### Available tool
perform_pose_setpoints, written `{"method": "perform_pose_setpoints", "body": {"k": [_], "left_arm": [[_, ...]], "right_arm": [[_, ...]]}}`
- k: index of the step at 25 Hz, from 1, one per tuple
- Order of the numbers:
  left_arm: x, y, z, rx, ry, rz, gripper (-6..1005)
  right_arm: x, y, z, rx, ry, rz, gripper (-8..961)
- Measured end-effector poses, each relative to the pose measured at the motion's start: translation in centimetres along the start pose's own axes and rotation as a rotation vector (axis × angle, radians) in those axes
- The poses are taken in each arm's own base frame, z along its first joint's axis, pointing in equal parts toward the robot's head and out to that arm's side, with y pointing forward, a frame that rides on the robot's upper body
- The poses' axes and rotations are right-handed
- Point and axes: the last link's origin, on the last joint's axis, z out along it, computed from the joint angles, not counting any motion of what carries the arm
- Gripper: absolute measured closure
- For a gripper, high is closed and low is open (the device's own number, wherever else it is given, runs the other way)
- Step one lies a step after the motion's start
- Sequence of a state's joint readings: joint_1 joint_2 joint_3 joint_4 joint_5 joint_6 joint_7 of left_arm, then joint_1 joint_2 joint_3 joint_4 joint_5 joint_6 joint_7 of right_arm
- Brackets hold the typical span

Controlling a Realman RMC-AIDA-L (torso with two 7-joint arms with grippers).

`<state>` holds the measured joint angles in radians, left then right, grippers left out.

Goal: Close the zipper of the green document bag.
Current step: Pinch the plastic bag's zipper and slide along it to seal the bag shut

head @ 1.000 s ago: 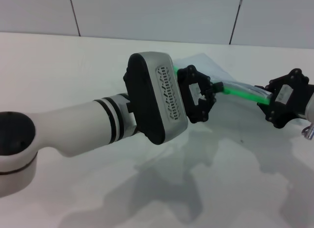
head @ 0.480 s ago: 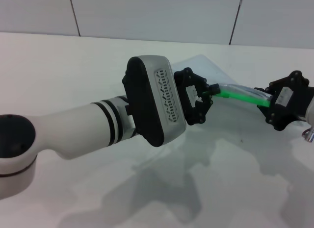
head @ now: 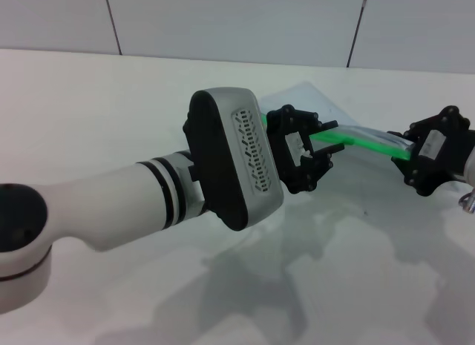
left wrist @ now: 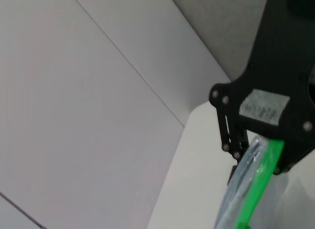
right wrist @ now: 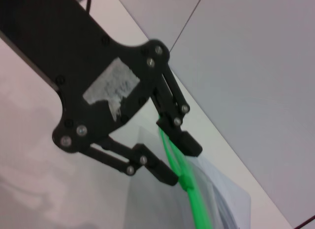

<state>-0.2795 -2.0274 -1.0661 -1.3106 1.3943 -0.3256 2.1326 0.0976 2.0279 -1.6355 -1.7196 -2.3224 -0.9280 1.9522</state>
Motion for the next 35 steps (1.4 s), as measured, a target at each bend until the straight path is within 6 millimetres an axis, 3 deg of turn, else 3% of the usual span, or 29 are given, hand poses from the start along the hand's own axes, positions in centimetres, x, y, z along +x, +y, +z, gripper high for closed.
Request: {"method": "perform_pose_setpoints", "body": {"k": [1, 14, 35], "left_arm": [[0.10, -0.01, -0.16, 0.007, 0.002, -0.002, 730], [0.41, 0.51, -0.67, 0.013, 0.009, 0.017, 740], [1.01, 0.18, 0.30, -0.003, 0.025, 0.049, 757]], "right_arm": [[0.01, -0.03, -0.01, 0.001, 0.000, 0.001, 901], [0.15, -0.22, -0.12, 0.007, 0.003, 0.004, 900], [-0.33, -0.12, -0.09, 0.005, -0.008, -0.007, 900]]}}
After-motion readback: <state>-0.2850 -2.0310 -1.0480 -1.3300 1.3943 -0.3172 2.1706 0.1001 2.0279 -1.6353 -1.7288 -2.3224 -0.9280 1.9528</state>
